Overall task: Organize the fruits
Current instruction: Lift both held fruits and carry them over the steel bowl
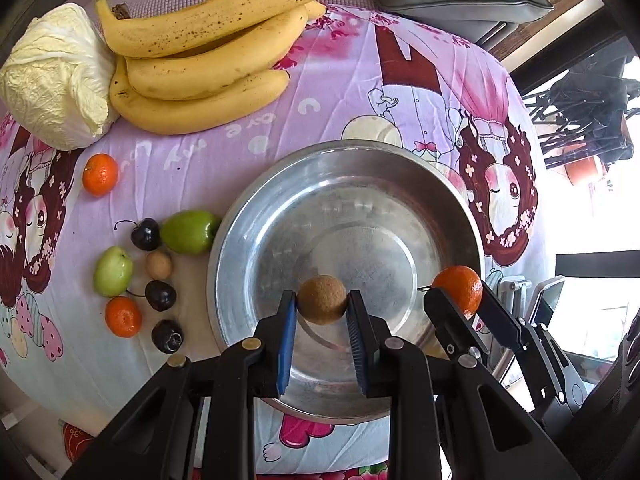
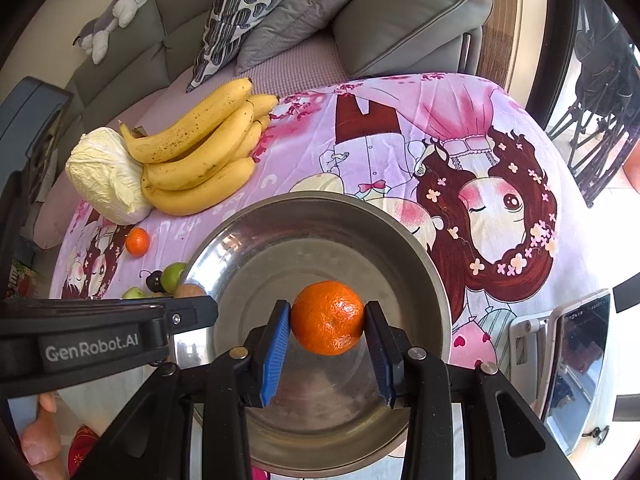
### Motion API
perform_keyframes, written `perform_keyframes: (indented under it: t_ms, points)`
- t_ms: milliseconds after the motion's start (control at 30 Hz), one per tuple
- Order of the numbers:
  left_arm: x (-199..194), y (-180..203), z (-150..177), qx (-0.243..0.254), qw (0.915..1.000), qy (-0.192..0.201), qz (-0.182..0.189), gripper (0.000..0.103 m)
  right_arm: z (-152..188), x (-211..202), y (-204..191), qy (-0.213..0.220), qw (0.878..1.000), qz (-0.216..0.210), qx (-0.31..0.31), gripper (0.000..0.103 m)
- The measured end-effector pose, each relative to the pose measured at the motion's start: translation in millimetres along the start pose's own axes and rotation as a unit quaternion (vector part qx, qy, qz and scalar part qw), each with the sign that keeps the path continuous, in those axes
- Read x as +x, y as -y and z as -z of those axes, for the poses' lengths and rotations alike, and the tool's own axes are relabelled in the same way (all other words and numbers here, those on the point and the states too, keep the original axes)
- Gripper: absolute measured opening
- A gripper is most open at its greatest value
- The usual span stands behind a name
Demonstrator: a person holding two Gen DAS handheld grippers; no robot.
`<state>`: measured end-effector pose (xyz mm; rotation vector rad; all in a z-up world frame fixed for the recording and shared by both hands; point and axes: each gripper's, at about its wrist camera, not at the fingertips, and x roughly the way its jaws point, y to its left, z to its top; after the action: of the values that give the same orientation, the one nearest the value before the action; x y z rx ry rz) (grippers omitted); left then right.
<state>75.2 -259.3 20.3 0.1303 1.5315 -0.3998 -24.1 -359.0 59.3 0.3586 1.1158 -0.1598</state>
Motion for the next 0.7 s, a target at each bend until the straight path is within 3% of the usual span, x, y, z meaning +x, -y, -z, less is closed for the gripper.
perform_keyframes:
  t_ms: [700]
  points:
    - [48.1, 3.5, -9.9, -0.006, 0.9995, -0.031, 0.004, 0.026, 6.1, 43.7, 15.2, -0.044, 0.999, 0.014, 0.01, 0.04]
